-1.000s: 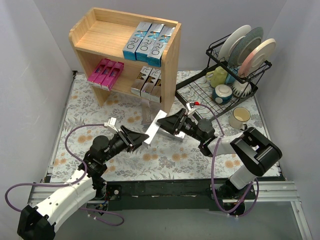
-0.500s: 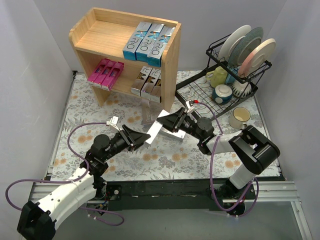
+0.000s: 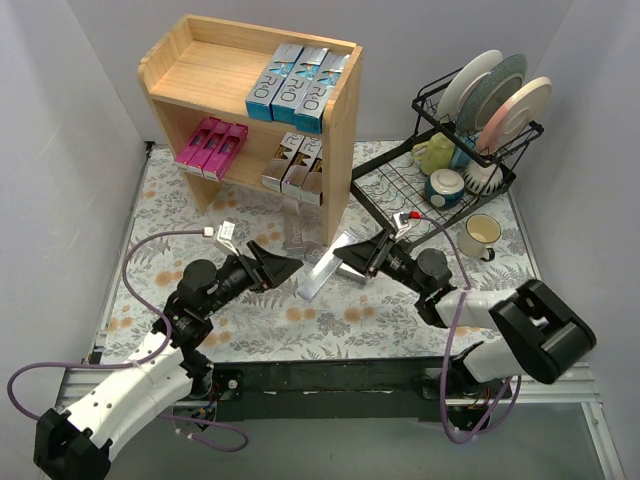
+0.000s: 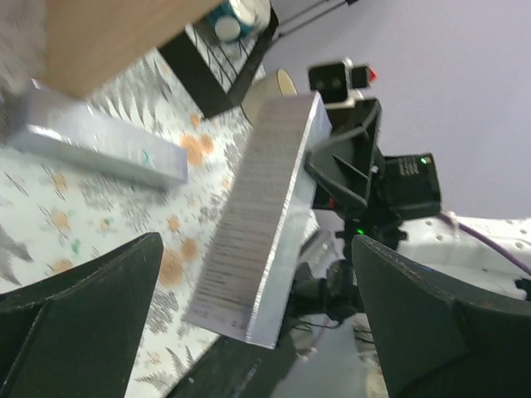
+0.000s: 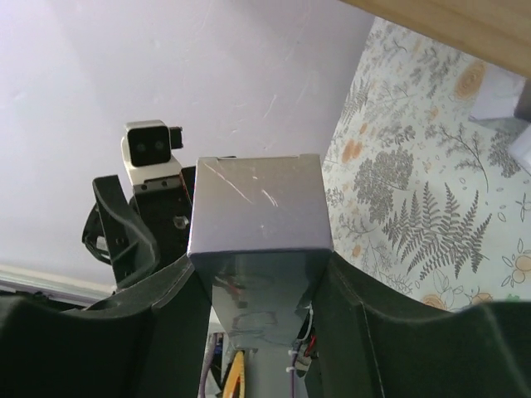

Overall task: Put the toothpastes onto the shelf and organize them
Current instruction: Pick up the toothpaste from the center of the board.

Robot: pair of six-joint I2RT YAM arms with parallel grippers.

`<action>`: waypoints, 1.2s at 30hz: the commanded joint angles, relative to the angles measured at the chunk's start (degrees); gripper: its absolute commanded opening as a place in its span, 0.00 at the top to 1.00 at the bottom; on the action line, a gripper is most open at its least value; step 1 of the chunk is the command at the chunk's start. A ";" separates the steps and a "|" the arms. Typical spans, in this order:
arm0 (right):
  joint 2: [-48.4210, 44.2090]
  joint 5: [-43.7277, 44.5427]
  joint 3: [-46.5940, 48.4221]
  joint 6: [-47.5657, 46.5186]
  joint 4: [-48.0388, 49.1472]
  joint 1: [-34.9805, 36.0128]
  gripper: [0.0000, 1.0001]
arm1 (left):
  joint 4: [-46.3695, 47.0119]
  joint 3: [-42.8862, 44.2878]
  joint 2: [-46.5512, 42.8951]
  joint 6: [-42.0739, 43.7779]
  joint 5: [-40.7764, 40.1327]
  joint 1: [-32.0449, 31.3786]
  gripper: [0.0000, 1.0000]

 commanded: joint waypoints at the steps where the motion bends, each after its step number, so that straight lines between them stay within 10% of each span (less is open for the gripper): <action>1: -10.74 1.22 0.08 -5.55 0.51 -0.65 0.68 | -8.00 5.74 -2.28 17.43 -7.72 -0.29 0.02; 5: -19.97 7.88 4.46 -10.29 -31.42 -0.74 0.73 | -9.68 6.62 -1.58 24.48 -7.29 -1.43 0.02; 12: -24.65 11.60 13.00 -12.87 -55.93 -2.84 0.73 | -4.59 6.36 0.71 32.38 -13.25 -14.85 0.02; 24: -22.71 9.05 17.32 -12.95 -63.43 -4.60 0.73 | 18.69 -5.59 5.36 44.43 -41.19 -33.24 0.02; 36: -22.19 6.77 16.96 -10.40 -60.45 -5.75 0.73 | 47.96 -14.12 20.38 41.63 -40.87 -35.36 0.02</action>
